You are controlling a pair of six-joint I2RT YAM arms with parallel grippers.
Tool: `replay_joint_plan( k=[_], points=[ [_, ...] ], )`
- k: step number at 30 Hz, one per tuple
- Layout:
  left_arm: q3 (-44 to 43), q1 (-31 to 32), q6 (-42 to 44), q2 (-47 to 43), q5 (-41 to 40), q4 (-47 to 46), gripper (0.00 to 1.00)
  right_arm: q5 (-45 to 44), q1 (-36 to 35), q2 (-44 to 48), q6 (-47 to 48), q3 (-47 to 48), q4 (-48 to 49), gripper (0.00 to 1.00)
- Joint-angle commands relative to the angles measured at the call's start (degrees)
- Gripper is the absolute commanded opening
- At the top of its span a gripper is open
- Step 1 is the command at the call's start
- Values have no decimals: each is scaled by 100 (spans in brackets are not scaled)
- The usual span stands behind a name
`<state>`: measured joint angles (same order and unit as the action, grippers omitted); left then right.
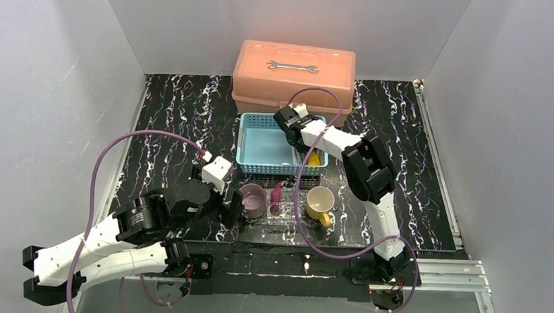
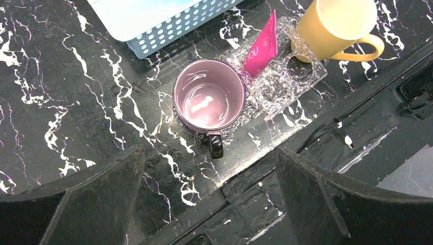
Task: Prepare toiletry sets of a toothbrush and toothpaste on the tray
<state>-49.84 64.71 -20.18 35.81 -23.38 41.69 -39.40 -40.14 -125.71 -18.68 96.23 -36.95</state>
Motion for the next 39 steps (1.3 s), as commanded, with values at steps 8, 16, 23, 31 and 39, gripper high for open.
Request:
replay_joint_plan(
  k=[8, 16, 23, 31, 39],
  points=[
    [38, -19, -22, -3, -185, 102, 98, 345, 24, 817, 201, 79, 425, 18],
    [45, -20, -22, 9, -242, 102, 98, 446, 15, 1373, 530, 36, 628, 18],
    [60, -20, -38, 70, -219, 17, 98, 1097, -82, 2051, 991, -257, 944, 18],
    [86, -20, -55, 94, -149, -131, 98, 1626, -362, 3001, 1521, -755, 1092, 18],
    [120, -24, -152, 190, 68, -507, 98, 1775, -1042, 4034, 2156, -1357, 1112, 19]
  ],
)
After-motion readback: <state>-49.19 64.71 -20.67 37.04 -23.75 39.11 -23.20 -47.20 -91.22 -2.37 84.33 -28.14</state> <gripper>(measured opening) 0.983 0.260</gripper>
